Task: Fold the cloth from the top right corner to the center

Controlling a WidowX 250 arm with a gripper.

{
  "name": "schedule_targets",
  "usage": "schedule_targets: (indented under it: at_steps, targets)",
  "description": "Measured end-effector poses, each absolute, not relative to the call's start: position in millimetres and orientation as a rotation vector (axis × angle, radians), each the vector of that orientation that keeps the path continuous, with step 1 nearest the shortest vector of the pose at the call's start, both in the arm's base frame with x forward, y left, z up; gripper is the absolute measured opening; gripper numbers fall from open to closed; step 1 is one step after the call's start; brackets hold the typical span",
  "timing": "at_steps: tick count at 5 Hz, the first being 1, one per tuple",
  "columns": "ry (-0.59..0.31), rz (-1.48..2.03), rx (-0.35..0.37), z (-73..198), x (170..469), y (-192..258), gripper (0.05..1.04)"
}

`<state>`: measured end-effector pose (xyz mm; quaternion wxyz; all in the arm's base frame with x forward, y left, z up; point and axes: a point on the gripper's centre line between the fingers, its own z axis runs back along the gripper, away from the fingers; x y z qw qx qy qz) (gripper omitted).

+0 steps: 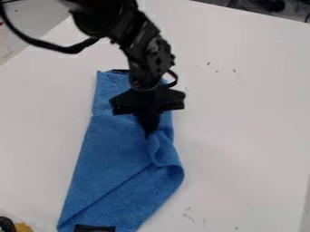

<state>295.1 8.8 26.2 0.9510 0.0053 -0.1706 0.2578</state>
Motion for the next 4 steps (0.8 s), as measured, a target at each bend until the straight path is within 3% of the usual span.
schedule_targets:
  at_steps: [1,3,4]
  targets:
    - [-0.324,0.504,0.047,25,290,15,0.234]
    - [-0.269,0.435,0.151,52,281,39,0.797]
    - [-0.26,0.428,0.167,55,277,50,1.003]
